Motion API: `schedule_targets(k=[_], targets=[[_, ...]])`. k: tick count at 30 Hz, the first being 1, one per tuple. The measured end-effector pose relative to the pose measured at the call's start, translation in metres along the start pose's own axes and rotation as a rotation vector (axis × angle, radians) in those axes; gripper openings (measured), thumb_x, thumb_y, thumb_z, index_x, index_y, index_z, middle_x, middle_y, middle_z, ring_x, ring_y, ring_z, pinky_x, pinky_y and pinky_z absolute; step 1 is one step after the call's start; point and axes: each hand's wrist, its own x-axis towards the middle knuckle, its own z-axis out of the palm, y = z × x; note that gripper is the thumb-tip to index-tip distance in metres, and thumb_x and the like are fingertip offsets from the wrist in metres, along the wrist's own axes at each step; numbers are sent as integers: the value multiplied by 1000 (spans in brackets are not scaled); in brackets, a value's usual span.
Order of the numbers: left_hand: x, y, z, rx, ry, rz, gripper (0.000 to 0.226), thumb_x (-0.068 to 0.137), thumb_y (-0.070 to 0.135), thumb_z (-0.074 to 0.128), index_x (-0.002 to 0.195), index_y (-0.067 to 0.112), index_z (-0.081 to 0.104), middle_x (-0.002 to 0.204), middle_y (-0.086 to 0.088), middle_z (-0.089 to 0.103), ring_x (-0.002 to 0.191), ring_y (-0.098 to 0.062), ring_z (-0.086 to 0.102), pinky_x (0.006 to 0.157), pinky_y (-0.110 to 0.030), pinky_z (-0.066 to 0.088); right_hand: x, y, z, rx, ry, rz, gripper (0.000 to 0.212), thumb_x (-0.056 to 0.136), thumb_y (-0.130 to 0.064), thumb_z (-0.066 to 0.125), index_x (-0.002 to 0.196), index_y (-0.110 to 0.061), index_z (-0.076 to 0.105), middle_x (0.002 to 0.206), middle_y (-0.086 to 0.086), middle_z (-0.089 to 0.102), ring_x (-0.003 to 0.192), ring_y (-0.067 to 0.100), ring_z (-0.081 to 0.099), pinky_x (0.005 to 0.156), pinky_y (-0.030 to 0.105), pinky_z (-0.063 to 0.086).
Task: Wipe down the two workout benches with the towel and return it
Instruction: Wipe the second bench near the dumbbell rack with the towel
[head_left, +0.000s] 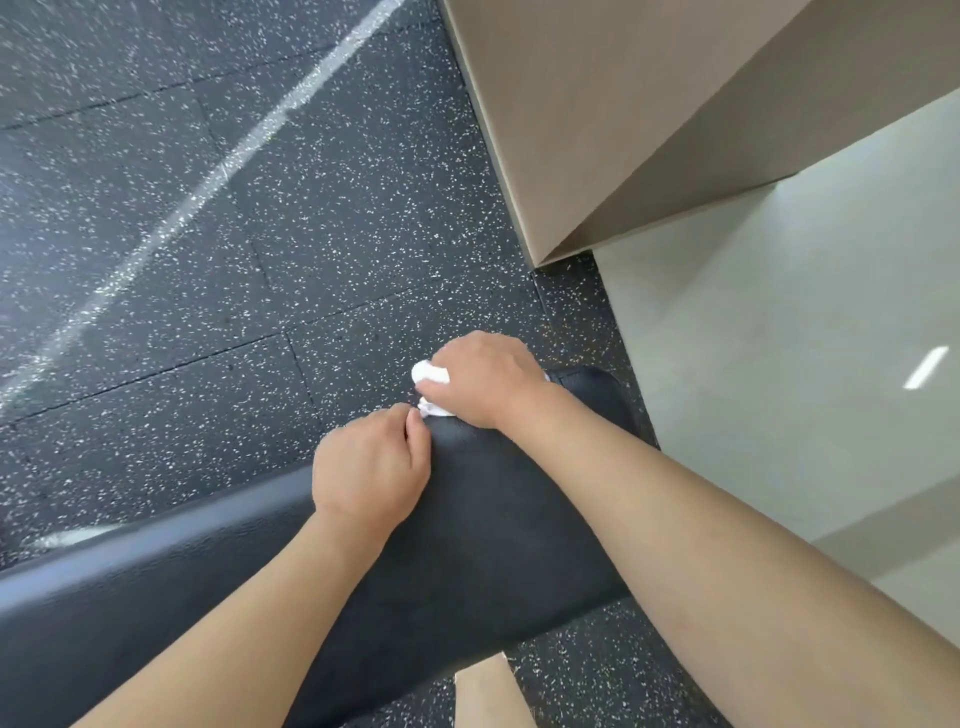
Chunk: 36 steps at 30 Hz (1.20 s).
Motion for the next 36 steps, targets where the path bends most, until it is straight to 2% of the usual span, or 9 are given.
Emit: schedule_targets(k=[4, 8, 12, 15, 19, 23, 29, 33, 36], targets=[[-2, 1, 1, 12, 36, -17, 47, 100, 41, 23, 77, 20, 58, 65, 4, 59, 65, -28, 60, 57, -37, 46, -15, 69, -23, 5, 73, 128, 46, 93, -52, 45, 64, -18, 56, 65, -3, 56, 60, 19, 52, 52, 31, 28], [-3, 4, 3, 7, 73, -41, 48, 98, 42, 26, 86, 22, 69, 71, 3, 68, 69, -30, 65, 60, -37, 50, -48, 127, -31, 349, 144, 352, 40, 86, -54, 50, 67, -21, 60, 67, -1, 61, 68, 25, 58, 55, 34, 35], [-1, 3, 6, 3, 114, -24, 48, 97, 42, 26, 91, 26, 71, 75, 3, 71, 73, -30, 68, 61, -36, 50, -98, 126, 2, 449, 502, 470, 37, 98, -53, 48, 73, -26, 46, 70, -8, 55, 70, 23, 54, 60, 36, 36], [-1, 3, 9, 6, 164, -2, 47, 97, 40, 28, 98, 31, 74, 79, 5, 73, 75, -29, 69, 59, -33, 45, -122, 99, 17, 283, 695, 355, 27, 101, -47, 48, 87, -24, 45, 83, -8, 51, 74, 20, 49, 58, 32, 30], [0, 2, 11, 26, 207, 14, 48, 97, 40, 27, 98, 31, 74, 78, 6, 72, 76, -27, 69, 58, -31, 35, -130, 47, 38, 137, 651, 46, 20, 92, -33, 69, 96, -15, 60, 89, 3, 58, 73, 25, 52, 54, 39, 42], [-1, 2, 11, 52, 197, -4, 48, 97, 41, 26, 90, 25, 71, 71, 3, 68, 69, -31, 65, 57, -32, 32, -124, 37, 37, 45, 662, -59, 19, 87, -28, 66, 92, -9, 68, 88, 8, 61, 71, 29, 57, 53, 44, 47], [-1, -3, 7, -15, 159, -14, 41, 102, 39, 33, 71, 18, 50, 57, 5, 51, 59, -27, 50, 55, -34, 29, -113, 42, 30, 117, 707, 165, 29, 99, -39, 60, 98, -10, 61, 92, 3, 59, 80, 28, 58, 52, 37, 46], [-4, -16, 4, -166, 124, 77, 34, 103, 34, 38, 74, 18, 48, 66, 3, 54, 64, -23, 51, 56, -36, 31, -97, -15, 46, 6, 673, 30, 34, 98, -45, 51, 99, -14, 64, 92, 1, 62, 79, 26, 60, 52, 36, 43], [-22, -50, -2, -129, 112, 83, 31, 104, 31, 37, 85, 18, 58, 79, 4, 62, 76, -26, 58, 66, -40, 42, -90, -65, 65, -17, 652, 19, 26, 94, -40, 62, 100, -14, 66, 91, 1, 62, 78, 26, 60, 53, 36, 42]])
